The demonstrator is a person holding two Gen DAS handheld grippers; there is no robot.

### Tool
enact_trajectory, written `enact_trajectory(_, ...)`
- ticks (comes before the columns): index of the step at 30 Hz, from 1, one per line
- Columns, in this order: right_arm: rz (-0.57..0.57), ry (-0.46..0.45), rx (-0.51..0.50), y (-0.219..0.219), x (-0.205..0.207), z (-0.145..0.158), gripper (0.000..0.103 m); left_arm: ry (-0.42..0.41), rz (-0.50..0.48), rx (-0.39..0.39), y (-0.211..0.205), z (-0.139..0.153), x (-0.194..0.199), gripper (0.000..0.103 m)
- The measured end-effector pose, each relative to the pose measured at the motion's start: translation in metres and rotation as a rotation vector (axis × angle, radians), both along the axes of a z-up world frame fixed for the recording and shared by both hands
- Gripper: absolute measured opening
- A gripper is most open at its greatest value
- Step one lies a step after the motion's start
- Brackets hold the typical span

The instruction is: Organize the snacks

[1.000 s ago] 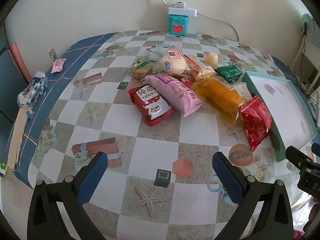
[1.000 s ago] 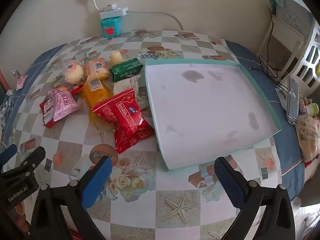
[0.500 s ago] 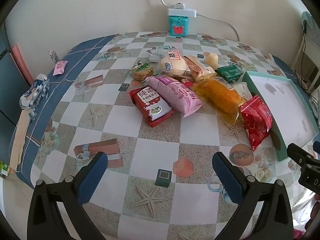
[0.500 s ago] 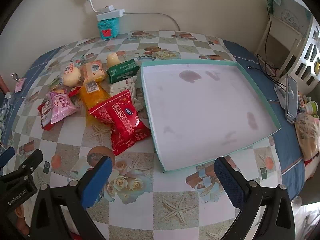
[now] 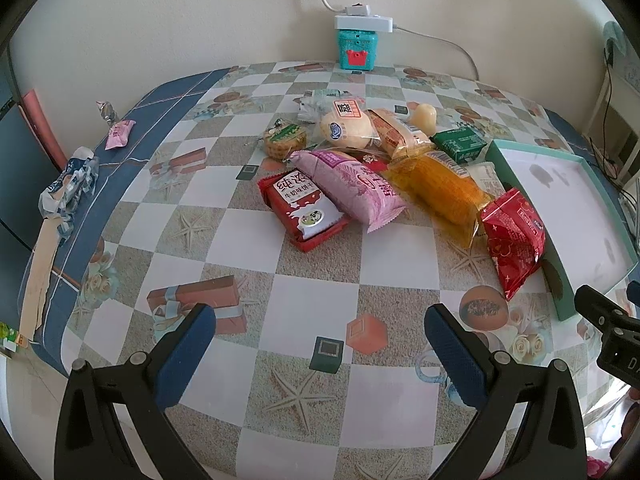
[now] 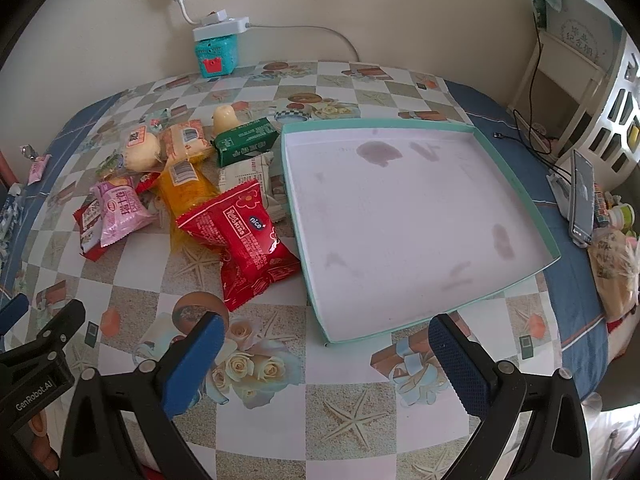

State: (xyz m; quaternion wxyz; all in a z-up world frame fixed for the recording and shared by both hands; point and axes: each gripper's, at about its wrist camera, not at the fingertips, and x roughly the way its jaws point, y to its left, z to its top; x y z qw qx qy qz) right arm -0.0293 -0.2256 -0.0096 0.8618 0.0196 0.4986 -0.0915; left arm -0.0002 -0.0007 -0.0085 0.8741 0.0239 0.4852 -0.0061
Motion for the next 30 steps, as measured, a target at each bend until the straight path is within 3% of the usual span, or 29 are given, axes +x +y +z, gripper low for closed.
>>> enact_trajectory(30, 0.001, 0.001, -0.001, -0.0001, 0.0004, -0.0009, 0.103, 0.001, 0.000, 0.003, -0.0023, -0.0017, -0.0003, 0.103)
